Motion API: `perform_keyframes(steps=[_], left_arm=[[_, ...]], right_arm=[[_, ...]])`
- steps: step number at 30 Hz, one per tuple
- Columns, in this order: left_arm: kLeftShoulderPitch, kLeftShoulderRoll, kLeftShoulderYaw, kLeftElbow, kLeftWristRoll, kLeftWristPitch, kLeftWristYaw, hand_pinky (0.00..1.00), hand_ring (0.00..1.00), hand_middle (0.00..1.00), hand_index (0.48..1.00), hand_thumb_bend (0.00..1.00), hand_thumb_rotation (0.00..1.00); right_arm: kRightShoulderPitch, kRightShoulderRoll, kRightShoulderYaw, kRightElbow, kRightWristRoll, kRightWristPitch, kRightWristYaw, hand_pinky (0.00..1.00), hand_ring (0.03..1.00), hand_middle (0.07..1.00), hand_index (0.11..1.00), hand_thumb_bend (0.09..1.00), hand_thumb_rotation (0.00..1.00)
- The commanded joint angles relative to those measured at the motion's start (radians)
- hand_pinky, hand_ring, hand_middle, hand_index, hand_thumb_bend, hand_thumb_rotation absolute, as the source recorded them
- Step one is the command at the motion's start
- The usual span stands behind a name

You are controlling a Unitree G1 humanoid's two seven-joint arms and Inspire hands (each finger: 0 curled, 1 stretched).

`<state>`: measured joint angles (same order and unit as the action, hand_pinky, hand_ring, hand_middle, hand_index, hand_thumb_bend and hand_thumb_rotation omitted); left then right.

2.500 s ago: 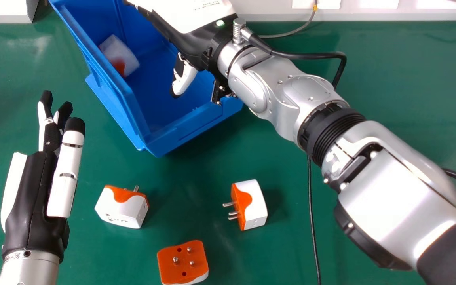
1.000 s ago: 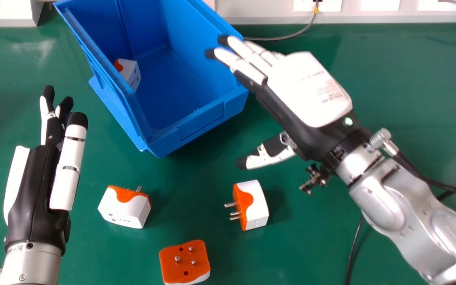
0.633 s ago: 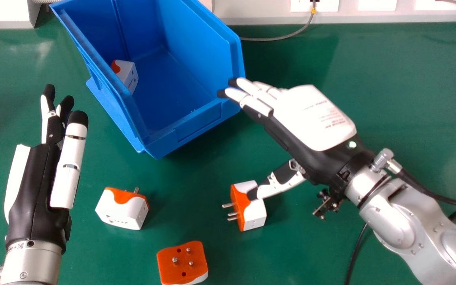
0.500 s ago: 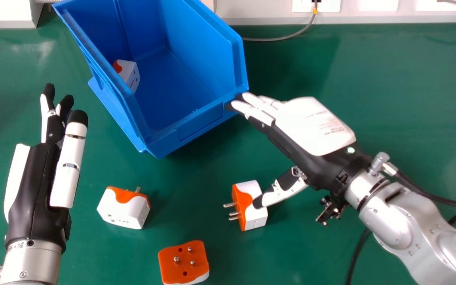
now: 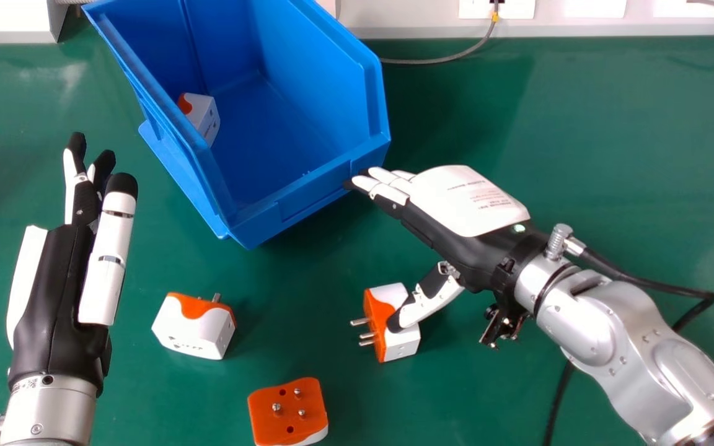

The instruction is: Pick all objects and put in blue box

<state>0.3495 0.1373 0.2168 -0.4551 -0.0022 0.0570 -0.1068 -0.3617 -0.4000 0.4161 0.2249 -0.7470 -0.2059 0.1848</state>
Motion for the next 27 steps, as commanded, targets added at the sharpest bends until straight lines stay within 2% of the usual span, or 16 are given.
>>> perform_keyframes(steps=[1,4,9,13,17,19,20,23,24,25,27], left_arm=[[-0.007,0.007,0.004,-0.016,-0.001,-0.003,0.006,1.0,1.0,1.0,1.0,0.36,1.0],[-0.005,0.009,0.01,-0.011,-0.009,-0.008,0.002,1.0,1.0,1.0,1.0,0.36,1.0],[0.012,0.011,0.021,-0.025,-0.016,-0.007,-0.004,1.0,1.0,1.0,1.0,0.36,1.0],[0.037,0.015,0.032,-0.044,-0.016,-0.01,-0.008,1.0,1.0,1.0,1.0,0.36,1.0],[0.057,0.017,0.04,-0.057,-0.009,-0.02,-0.006,1.0,1.0,1.0,1.0,0.36,1.0],[0.078,0.014,0.044,-0.065,-0.003,-0.038,-0.005,1.0,1.0,1.0,1.0,0.35,1.0],[0.092,0.012,0.048,-0.062,-0.003,-0.055,-0.006,1.0,1.0,1.0,1.0,0.35,1.0],[0.132,0.006,0.06,-0.037,-0.008,-0.117,-0.008,1.0,1.0,1.0,1.0,0.34,1.0],[0.154,0.002,0.063,-0.028,-0.009,-0.145,-0.009,1.0,1.0,1.0,1.0,0.34,1.0],[0.157,0.003,0.067,-0.016,-0.009,-0.159,-0.007,1.0,1.0,1.0,1.0,0.33,1.0],[0.178,0.003,0.079,0.001,-0.015,-0.19,-0.006,1.0,1.0,1.0,1.0,0.33,1.0]], right_arm=[[-0.03,-0.001,-0.008,-0.022,0.013,0.006,0.011,0.89,0.931,0.96,0.923,0.617,0.16],[-0.042,0.005,-0.003,-0.016,0.005,0.018,0.023,0.89,0.93,0.96,0.922,0.616,0.16],[-0.039,0.016,0.003,-0.042,0.004,0.042,0.036,0.89,0.929,0.961,0.925,0.618,0.17],[-0.024,0.029,0.002,-0.073,0.011,0.057,0.038,0.9,0.929,0.961,0.926,0.621,0.18],[0.014,0.031,0.003,-0.122,0.013,0.063,0.034,0.9,0.928,0.961,0.925,0.626,0.18],[0.047,0.028,0.005,-0.155,0.006,0.066,0.028,0.9,0.926,0.959,0.924,0.633,0.18],[0.066,0.028,0.006,-0.172,0.002,0.069,0.026,0.9,0.926,0.959,0.924,0.633,0.18],[0.117,0.026,0.009,-0.211,-0.008,0.07,0.017,0.88,0.92,0.954,0.916,0.649,0.17],[0.139,0.023,0.01,-0.228,-0.013,0.068,0.012,0.88,0.919,0.952,0.912,0.654,0.17],[0.143,0.023,0.009,-0.226,-0.013,0.065,0.01,0.88,0.917,0.95,0.91,0.659,0.16],[0.16,0.019,0.01,-0.236,-0.017,0.059,0.009,0.87,0.915,0.949,0.905,0.666,0.16]])
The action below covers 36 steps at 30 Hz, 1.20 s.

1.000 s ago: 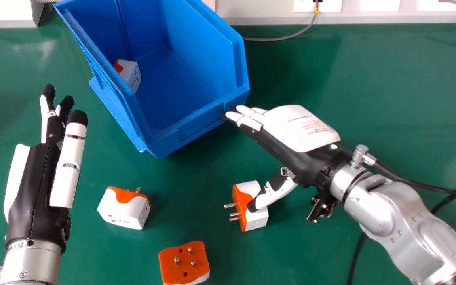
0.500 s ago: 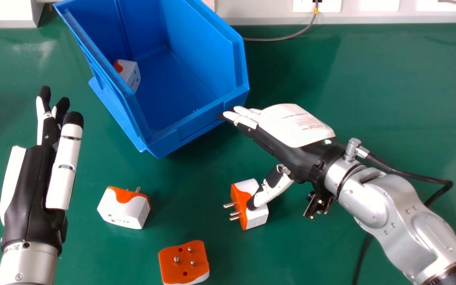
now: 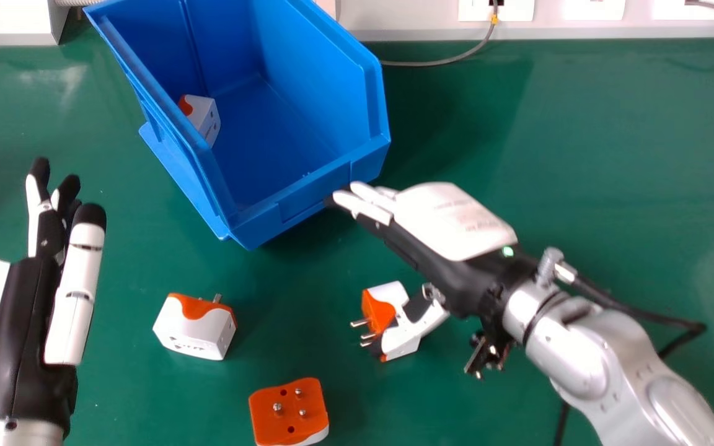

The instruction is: Pick all objects and put in blue box

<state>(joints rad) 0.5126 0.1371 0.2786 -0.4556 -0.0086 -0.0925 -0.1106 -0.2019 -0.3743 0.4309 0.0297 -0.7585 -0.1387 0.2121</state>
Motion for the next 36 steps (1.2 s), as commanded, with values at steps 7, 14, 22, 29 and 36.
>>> perform_keyframes(steps=[7,14,22,29,36], left_arm=[[0.069,-0.01,0.021,-0.017,0.012,-0.053,0.011,1.0,1.0,1.0,1.0,0.33,1.0],[0.096,-0.015,0.019,-0.011,0.041,-0.062,0.022,1.0,1.0,1.0,1.0,0.3,1.0],[0.104,-0.012,0.014,-0.01,0.035,-0.06,0.014,1.0,1.0,1.0,1.0,0.28,1.0],[0.122,-0.012,0.022,-0.018,0.027,-0.066,0.01,1.0,1.0,1.0,1.0,0.28,1.0],[0.158,-0.02,0.027,-0.032,0.022,-0.08,0.013,1.0,1.0,1.0,1.0,0.27,1.0]], right_arm=[[0.003,-0.025,0.007,-0.064,-0.012,-0.009,0.021,0.87,0.914,0.947,0.895,0.676,0.16],[0.0,-0.045,0.002,-0.086,-0.014,-0.015,0.058,0.85,0.913,0.947,0.891,0.684,0.18],[-0.019,-0.043,0.011,-0.062,-0.06,0.009,0.063,0.89,0.918,0.948,0.897,0.688,0.2],[-0.058,-0.017,0.027,0.006,-0.081,0.036,0.07,0.9,0.919,0.947,0.901,0.687,0.2],[-0.103,-0.013,0.057,0.101,-0.115,0.04,0.043,0.9,0.917,0.946,0.902,0.681,0.18]])
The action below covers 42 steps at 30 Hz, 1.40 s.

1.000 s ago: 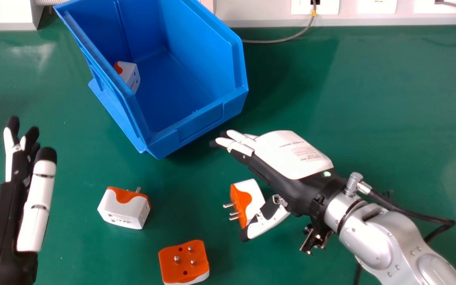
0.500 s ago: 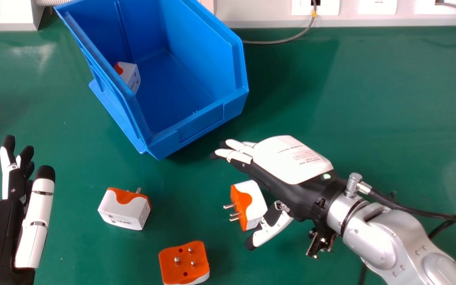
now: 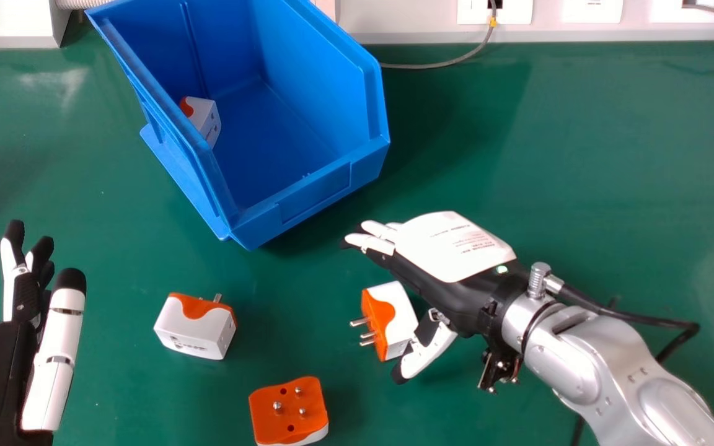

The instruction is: Pick all objects and put in blue box

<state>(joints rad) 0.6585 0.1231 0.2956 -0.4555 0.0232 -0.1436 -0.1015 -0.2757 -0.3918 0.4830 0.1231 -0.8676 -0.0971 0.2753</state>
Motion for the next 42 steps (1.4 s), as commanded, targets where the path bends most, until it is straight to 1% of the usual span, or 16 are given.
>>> perform_keyframes(steps=[1,7,14,19,23,26,30,33,34,36,37,38,39,40,41,42], left_arm=[[0.018,-0.007,0.011,-0.035,-0.009,-0.031,0.005,1.0,1.0,1.0,1.0,0.27,1.0],[0.04,-0.017,0.016,-0.069,0.006,-0.018,0.015,1.0,1.0,1.0,1.0,0.26,1.0],[0.052,-0.028,0.018,-0.1,0.021,-0.002,0.027,1.0,1.0,1.0,1.0,0.26,1.0],[0.064,-0.034,0.024,-0.106,0.017,-0.008,0.027,1.0,1.0,1.0,1.0,0.26,1.0],[0.074,-0.039,0.022,-0.117,0.017,-0.009,0.028,1.0,1.0,1.0,1.0,0.27,1.0],[0.077,-0.041,0.021,-0.119,0.017,-0.011,0.028,1.0,1.0,1.0,1.0,0.27,1.0],[0.075,-0.039,0.02,-0.114,0.013,-0.014,0.027,1.0,1.0,1.0,1.0,0.28,1.0],[0.073,-0.038,0.02,-0.118,0.01,-0.007,0.025,1.0,1.0,1.0,1.0,0.28,1.0],[0.073,-0.038,0.019,-0.121,0.01,-0.005,0.024,1.0,1.0,1.0,1.0,0.29,1.0],[0.074,-0.038,0.019,-0.125,0.009,-0.002,0.023,1.0,1.0,1.0,1.0,0.29,1.0],[0.074,-0.038,0.019,-0.126,0.009,-0.001,0.023,1.0,1.0,1.0,1.0,0.29,1.0],[0.073,-0.037,0.02,-0.125,0.008,0.0,0.022,1.0,1.0,1.0,1.0,0.29,1.0],[0.073,-0.036,0.02,-0.128,0.008,0.004,0.021,1.0,1.0,1.0,1.0,0.3,1.0],[0.072,-0.035,0.02,-0.131,0.007,0.008,0.02,1.0,1.0,1.0,1.0,0.3,1.0],[0.071,-0.033,0.021,-0.133,0.005,0.012,0.018,1.0,1.0,1.0,1.0,0.31,1.0],[0.071,-0.032,0.022,-0.136,0.005,0.014,0.017,1.0,1.0,1.0,1.0,0.31,1.0]], right_arm=[[-0.035,0.008,0.011,0.026,-0.011,-0.001,-0.025,0.9,0.917,0.946,0.902,0.681,0.17],[-0.08,0.048,0.057,0.147,-0.042,0.034,-0.032,0.88,0.915,0.943,0.902,0.675,0.15],[-0.167,0.088,0.128,0.312,-0.085,0.062,-0.061,0.89,0.924,0.947,0.902,0.658,0.11],[-0.199,0.094,0.178,0.385,-0.107,0.076,-0.101,0.89,0.923,0.94,0.891,0.599,0.09],[-0.217,0.096,0.213,0.414,-0.117,0.096,-0.109,0.89,0.919,0.93,0.843,0.581,0.09],[-0.22,0.093,0.224,0.414,-0.113,0.104,-0.113,0.88,0.912,0.921,0.758,0.584,0.11],[-0.228,0.093,0.232,0.435,-0.111,0.093,-0.137,0.86,0.902,0.912,0.717,0.585,0.11],[-0.239,0.095,0.231,0.456,-0.098,0.072,-0.164,0.85,0.892,0.899,0.699,0.589,0.09],[-0.241,0.094,0.231,0.459,-0.095,0.066,-0.17,0.82,0.853,0.861,0.657,0.573,0.1],[-0.243,0.091,0.227,0.461,-0.088,0.052,-0.179,0.82,0.853,0.861,0.657,0.573,0.1],[-0.243,0.091,0.226,0.461,-0.086,0.048,-0.182,0.7,0.727,0.765,0.624,0.562,0.08],[-0.244,0.09,0.22,0.462,-0.076,0.042,-0.179,0.7,0.727,0.765,0.624,0.562,0.08],[-0.244,0.09,0.213,0.46,-0.063,0.038,-0.172,0.58,0.604,0.706,0.594,0.556,0.06],[-0.243,0.089,0.207,0.457,-0.051,0.037,-0.166,0.58,0.604,0.706,0.594,0.556,0.06],[-0.243,0.089,0.204,0.453,-0.045,0.041,-0.161,0.47,0.497,0.658,0.57,0.551,0.05],[-0.243,0.089,0.202,0.451,-0.043,0.046,-0.156,0.47,0.497,0.658,0.57,0.551,0.05]])
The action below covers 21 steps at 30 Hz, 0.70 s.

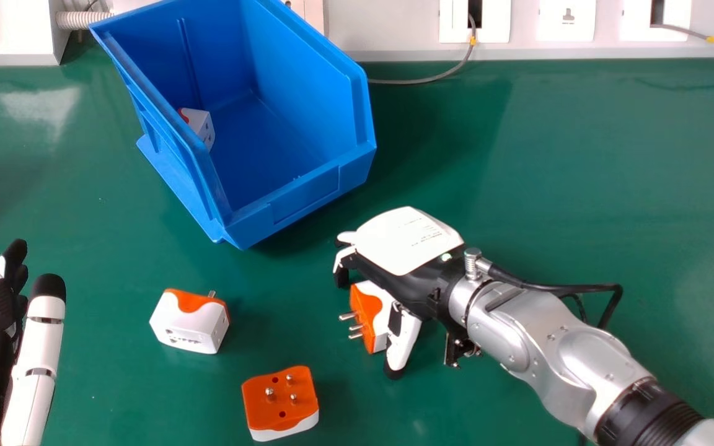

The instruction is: Pick all objects and put in blue box

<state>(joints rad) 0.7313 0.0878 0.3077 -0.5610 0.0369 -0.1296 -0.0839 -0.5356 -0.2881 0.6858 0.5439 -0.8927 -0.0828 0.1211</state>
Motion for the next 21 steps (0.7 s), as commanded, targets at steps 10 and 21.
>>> perform_keyframes(steps=[10,21], left_arm=[[-0.01,0.01,0.013,-0.035,-0.004,0.016,-0.008,1.0,1.0,1.0,1.0,0.34,1.0],[-0.009,0.018,0.016,-0.05,0.005,0.033,-0.013,1.0,1.0,1.0,1.0,0.36,1.0]], right_arm=[[0.057,-0.006,-0.054,-0.007,0.031,0.067,-0.029,0.18,0.227,0.485,0.498,0.525,0.02],[0.083,-0.02,-0.085,-0.047,0.053,0.057,-0.044,0.12,0.172,0.314,0.475,0.494,0.11]])
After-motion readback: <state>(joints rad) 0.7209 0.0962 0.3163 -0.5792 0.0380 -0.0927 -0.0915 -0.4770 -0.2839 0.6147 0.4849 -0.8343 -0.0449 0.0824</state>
